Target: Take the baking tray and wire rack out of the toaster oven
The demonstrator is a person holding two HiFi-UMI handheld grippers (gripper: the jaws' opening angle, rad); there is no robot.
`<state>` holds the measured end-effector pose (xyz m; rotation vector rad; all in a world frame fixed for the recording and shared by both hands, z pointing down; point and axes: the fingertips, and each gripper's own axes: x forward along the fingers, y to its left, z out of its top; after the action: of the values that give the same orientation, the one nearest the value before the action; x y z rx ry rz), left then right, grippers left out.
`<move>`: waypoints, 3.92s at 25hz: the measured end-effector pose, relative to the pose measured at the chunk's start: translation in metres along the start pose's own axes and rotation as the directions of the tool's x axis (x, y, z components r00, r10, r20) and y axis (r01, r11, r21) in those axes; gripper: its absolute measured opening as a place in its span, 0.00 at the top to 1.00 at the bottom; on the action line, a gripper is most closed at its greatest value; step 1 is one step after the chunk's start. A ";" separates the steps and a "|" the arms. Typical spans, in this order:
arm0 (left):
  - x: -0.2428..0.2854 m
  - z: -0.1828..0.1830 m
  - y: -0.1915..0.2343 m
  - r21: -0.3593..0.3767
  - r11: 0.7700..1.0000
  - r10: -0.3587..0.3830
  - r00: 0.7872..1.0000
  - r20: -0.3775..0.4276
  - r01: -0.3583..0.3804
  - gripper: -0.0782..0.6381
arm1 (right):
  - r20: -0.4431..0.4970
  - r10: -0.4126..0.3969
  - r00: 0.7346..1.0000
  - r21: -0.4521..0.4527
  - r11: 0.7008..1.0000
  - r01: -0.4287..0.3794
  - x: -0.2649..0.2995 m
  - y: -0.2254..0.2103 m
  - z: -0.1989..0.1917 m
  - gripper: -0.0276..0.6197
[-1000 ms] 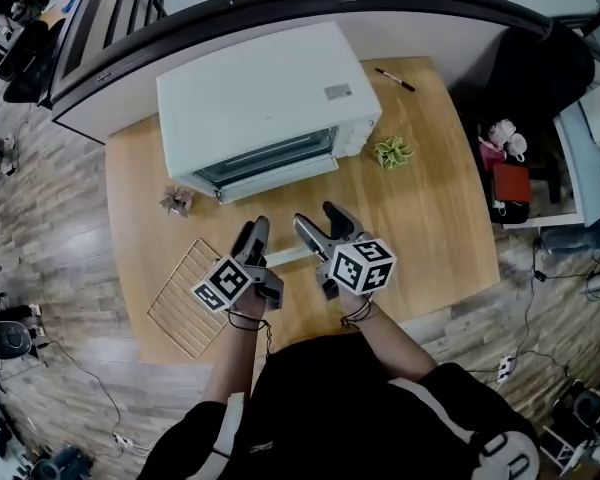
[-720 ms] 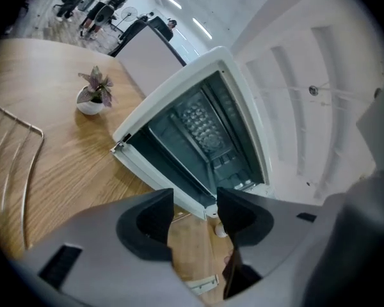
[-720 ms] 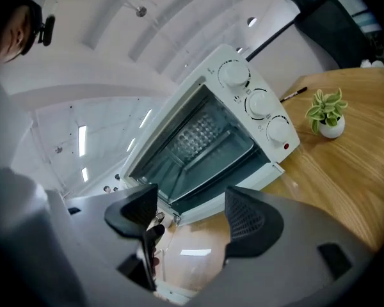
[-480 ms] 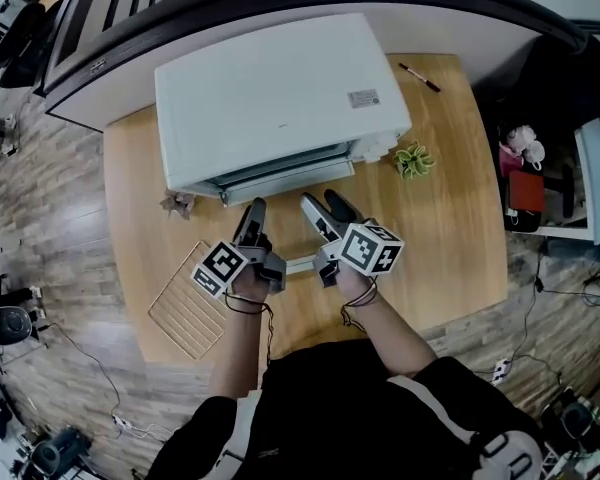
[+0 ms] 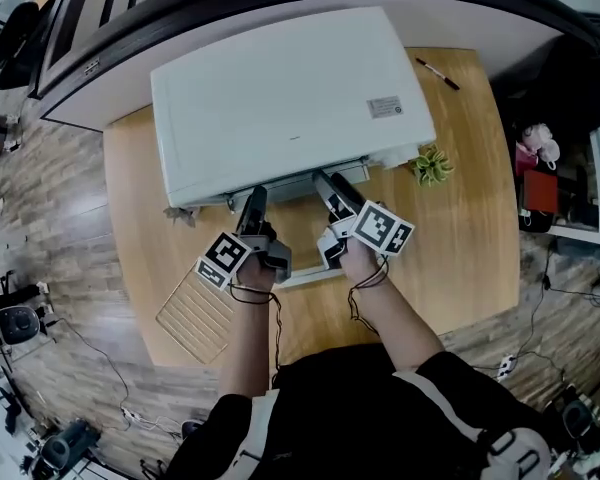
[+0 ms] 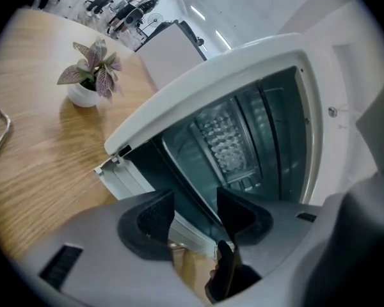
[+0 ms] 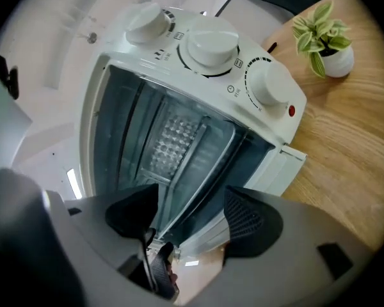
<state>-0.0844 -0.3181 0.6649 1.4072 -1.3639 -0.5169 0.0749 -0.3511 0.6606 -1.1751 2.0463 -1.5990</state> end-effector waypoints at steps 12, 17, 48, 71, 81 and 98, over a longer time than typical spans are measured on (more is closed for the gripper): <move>0.026 0.019 0.011 -0.102 0.995 -0.015 0.997 0.071 0.023 0.59 | 0.028 0.010 1.000 0.109 0.994 -0.013 0.039 -0.016 0.015 0.50; 0.030 0.028 0.015 -0.123 0.992 -0.023 0.995 0.093 0.035 0.59 | 0.042 0.016 0.999 0.142 0.990 -0.022 0.046 -0.016 0.019 0.51; 0.000 0.004 0.024 -0.062 0.995 0.076 0.994 0.077 -0.072 0.70 | -0.025 -0.067 0.997 0.128 0.989 0.070 0.017 -0.033 0.002 0.78; -0.053 -0.038 0.029 -0.057 0.995 0.081 0.997 0.006 -0.080 0.70 | -0.084 -0.111 0.990 0.163 0.979 0.124 -0.042 -0.037 -0.030 0.80; -0.081 -0.051 0.024 -0.014 0.995 0.100 0.994 -0.033 -0.100 0.70 | -0.071 -0.094 0.993 0.163 0.981 0.105 -0.068 -0.028 -0.042 0.80; -0.122 -0.074 0.024 -0.020 0.995 0.095 0.991 -0.091 -0.098 0.70 | -0.046 -0.089 0.995 0.148 0.984 0.095 -0.112 -0.020 -0.064 0.80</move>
<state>-0.0623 -0.1749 0.6690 1.3217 -1.3415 -0.4009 0.1112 -0.2260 0.6730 -1.2086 1.8812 -1.7989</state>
